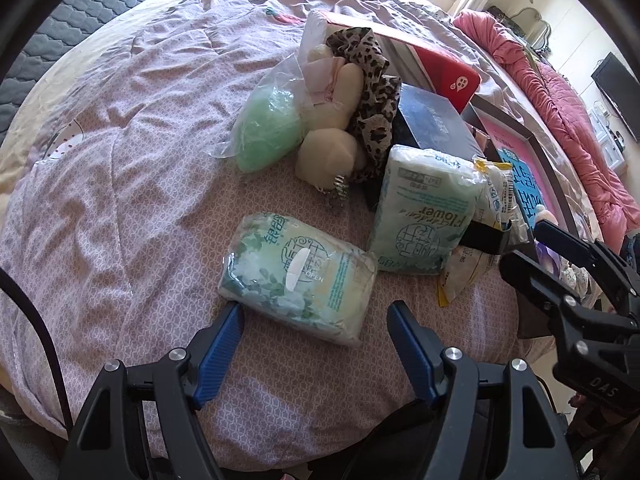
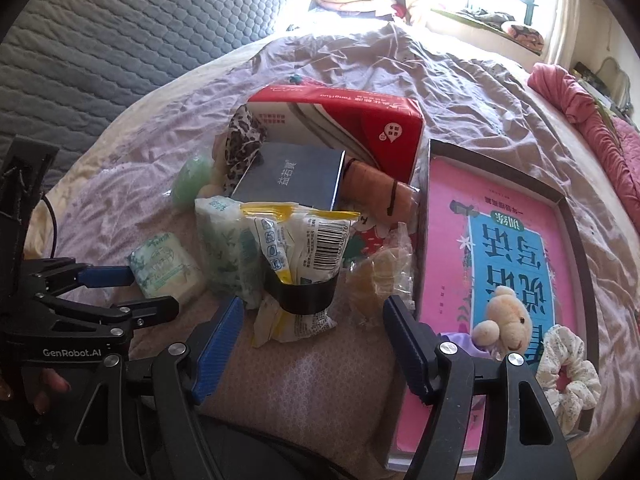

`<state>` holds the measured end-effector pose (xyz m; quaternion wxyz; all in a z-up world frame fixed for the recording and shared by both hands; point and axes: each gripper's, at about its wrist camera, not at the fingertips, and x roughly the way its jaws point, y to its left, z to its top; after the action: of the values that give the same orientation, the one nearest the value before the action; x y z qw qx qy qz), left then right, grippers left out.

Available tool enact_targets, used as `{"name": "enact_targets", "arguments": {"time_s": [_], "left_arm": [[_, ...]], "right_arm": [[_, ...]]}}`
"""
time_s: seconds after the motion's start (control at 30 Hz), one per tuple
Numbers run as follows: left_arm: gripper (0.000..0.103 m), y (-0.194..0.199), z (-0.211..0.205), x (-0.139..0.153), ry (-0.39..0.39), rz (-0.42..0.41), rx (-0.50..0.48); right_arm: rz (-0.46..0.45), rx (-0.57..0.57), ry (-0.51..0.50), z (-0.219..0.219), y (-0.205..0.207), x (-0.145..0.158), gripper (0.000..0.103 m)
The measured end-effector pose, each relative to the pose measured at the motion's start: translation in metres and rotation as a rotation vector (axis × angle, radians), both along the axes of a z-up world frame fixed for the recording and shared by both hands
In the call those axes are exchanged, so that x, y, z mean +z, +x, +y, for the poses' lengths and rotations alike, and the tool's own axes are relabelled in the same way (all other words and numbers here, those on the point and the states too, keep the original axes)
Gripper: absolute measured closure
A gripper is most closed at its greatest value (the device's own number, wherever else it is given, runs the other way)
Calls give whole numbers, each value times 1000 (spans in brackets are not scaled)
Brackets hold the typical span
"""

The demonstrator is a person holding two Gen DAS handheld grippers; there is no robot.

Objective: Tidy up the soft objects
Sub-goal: 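Grasp the green tissue pack with the left tool while the right tool grasps the yellow snack bag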

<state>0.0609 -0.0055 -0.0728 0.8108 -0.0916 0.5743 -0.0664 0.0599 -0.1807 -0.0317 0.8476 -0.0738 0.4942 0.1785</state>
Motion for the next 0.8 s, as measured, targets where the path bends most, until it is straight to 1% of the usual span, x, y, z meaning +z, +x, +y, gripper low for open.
{"name": "enact_targets", "arguments": {"time_s": [0.2, 0.4, 0.53, 0.67, 0.77, 0.8], "left_arm": [[30, 5, 7, -5, -10, -2, 14], [30, 10, 14, -8, -21, -23, 14], [26, 13, 17, -11, -33, -28, 7], [25, 16, 16, -15, -23, -31, -4], [24, 18, 13, -16, -12, -35, -10], [24, 18, 13, -17, -11, -33, -9]], "right_arm": [[6, -25, -11, 3, 11, -11, 29], [19, -29, 11, 5, 20, -18, 29], [22, -24, 18, 8, 24, -21, 29], [22, -35, 36, 8, 29, -22, 30], [20, -35, 33, 10, 31, -22, 35], [20, -33, 35, 10, 31, -23, 39]]}}
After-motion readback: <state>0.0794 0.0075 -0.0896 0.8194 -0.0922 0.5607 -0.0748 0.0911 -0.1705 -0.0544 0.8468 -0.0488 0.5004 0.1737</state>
